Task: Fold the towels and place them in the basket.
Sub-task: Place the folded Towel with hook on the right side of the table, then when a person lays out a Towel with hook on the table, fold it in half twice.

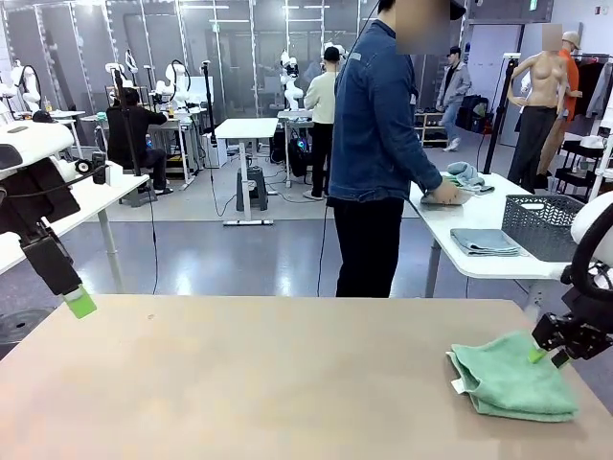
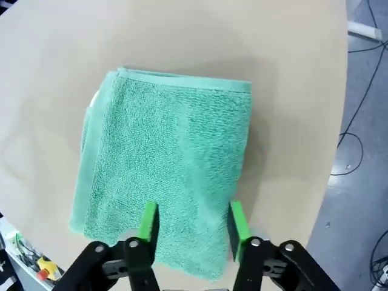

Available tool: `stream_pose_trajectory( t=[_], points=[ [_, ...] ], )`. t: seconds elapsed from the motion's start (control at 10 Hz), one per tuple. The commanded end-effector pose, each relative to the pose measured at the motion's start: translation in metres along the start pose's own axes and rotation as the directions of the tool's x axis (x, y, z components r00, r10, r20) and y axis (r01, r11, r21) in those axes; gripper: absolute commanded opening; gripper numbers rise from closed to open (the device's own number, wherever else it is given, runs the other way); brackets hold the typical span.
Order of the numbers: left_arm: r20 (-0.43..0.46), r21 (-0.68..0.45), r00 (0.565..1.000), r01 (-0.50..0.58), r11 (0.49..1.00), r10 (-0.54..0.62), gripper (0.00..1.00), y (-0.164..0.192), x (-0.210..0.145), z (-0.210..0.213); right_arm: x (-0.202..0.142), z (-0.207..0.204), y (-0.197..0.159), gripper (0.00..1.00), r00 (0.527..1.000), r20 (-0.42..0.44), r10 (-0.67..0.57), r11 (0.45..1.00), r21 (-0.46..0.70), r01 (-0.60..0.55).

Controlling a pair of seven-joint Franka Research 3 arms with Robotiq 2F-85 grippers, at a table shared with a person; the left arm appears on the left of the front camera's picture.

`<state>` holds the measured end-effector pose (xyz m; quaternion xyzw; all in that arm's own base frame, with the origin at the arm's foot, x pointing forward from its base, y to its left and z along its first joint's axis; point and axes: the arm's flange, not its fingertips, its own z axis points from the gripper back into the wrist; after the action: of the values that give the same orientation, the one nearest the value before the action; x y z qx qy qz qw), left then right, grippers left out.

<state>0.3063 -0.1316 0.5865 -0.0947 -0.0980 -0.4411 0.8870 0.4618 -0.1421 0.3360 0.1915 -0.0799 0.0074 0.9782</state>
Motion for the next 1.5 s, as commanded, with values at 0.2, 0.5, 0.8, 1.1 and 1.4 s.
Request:
stream_pose_trajectory(
  t=[0.2,0.5,0.8,1.1,1.4],
  points=[
    [0.008,0.008,1.0,0.003,1.0,-0.003,1.0,0.001,0.001,-0.001,-0.018,0.01,0.024,0.95,0.997,0.054,-0.054,0.996,-0.073,0.058],
    [0.008,0.008,1.0,0.003,1.0,-0.003,1.0,0.001,0.001,-0.001,-0.013,0.01,0.015,1.0,0.998,0.055,-0.035,0.998,-0.046,0.037],
    [0.008,0.008,1.0,0.003,1.0,-0.003,1.0,0.001,0.001,-0.001,-0.013,0.01,0.015,1.0,0.998,0.055,-0.035,0.998,-0.046,0.037],
    [0.008,0.008,1.0,0.003,1.0,-0.003,1.0,0.001,0.001,-0.001,-0.013,0.01,0.015,1.0,0.998,0.055,-0.035,0.998,-0.046,0.037],
    [0.008,0.008,1.0,0.003,1.0,-0.003,1.0,0.001,0.001,-0.001,-0.013,0.01,0.015,1.0,0.998,0.055,-0.035,0.998,-0.046,0.037]
  ],
)
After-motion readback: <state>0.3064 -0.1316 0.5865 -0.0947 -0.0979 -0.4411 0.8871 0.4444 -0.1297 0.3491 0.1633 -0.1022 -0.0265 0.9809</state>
